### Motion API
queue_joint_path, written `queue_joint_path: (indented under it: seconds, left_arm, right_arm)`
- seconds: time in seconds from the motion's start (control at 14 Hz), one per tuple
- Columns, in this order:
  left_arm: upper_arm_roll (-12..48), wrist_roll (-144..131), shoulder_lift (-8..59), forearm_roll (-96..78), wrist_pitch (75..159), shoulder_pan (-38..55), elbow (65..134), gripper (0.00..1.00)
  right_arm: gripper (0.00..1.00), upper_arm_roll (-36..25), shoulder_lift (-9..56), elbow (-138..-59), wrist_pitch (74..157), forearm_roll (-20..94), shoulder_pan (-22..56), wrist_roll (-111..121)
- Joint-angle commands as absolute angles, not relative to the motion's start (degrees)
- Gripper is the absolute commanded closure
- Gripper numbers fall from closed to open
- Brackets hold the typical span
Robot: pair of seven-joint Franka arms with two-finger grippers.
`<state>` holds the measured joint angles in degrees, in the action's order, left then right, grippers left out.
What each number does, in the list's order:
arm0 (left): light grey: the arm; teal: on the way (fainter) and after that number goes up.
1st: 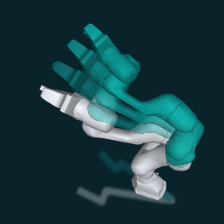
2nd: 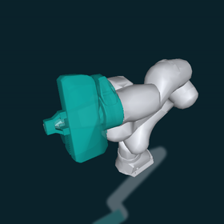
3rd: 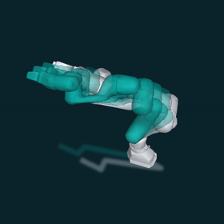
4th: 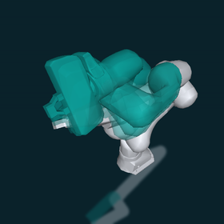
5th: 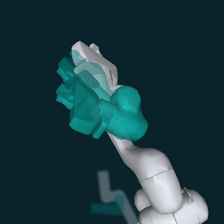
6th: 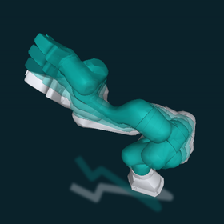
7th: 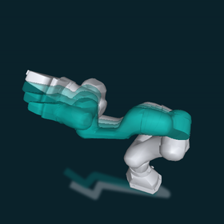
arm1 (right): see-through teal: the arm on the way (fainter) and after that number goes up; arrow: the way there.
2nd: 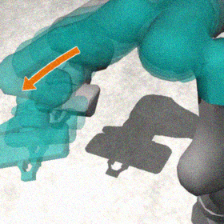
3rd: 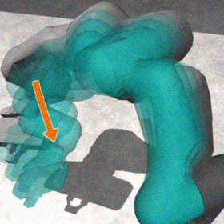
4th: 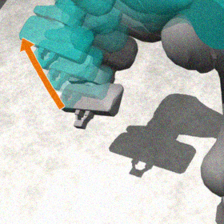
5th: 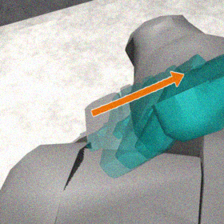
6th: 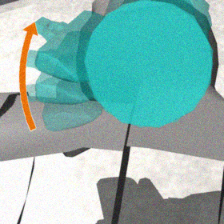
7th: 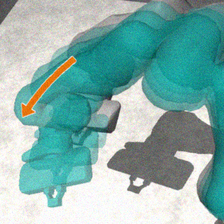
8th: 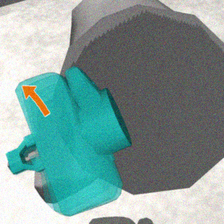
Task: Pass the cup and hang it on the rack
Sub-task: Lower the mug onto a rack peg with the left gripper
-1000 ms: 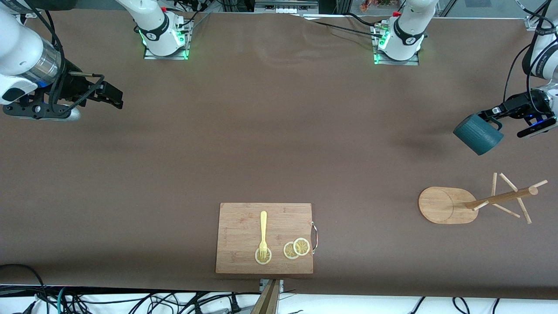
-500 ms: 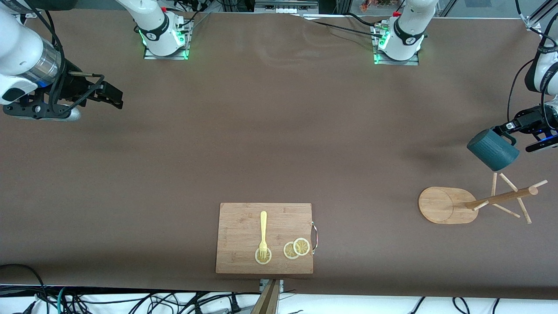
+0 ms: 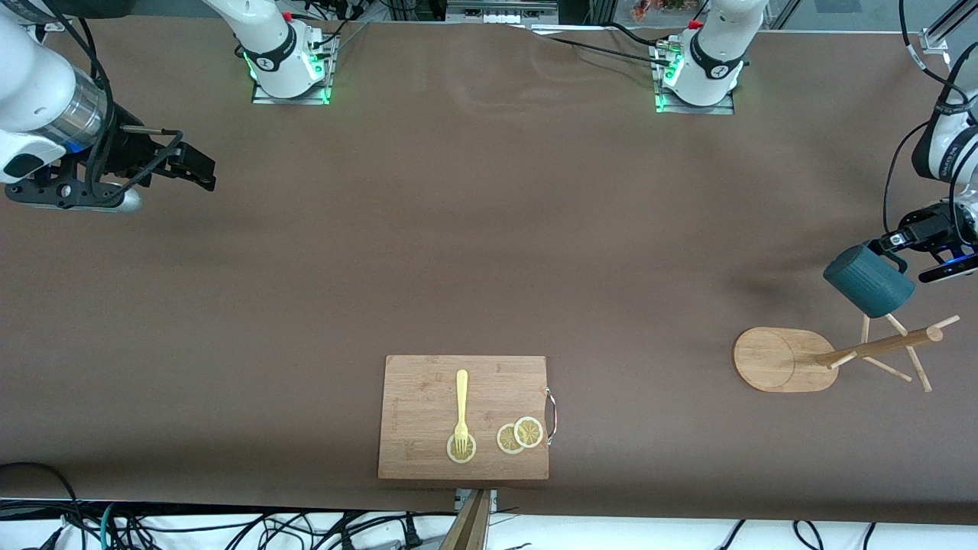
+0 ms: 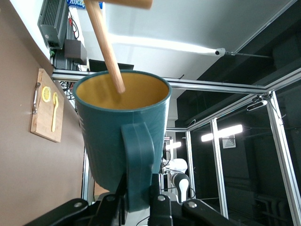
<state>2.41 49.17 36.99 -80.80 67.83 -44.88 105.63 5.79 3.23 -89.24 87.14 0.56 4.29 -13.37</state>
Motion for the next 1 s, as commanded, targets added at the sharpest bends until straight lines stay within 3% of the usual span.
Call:
queue_joint_path:
  seconds: [0.0, 0.93]
  left_arm:
    - [2.64, 47.64, 40.16, -83.05, 66.36, -44.82, 101.87, 1.00]
    - [2.72, 47.64, 47.02, -87.36, 65.31, -45.17, 98.00, 1.00]
  right_arm:
    - [0.01, 5.89, 3.34, -88.24, 86.05, 0.79, 3.96, -12.66]
    - [0.01, 5.98, 3.34, -88.24, 86.04, 0.79, 3.96, -12.66]
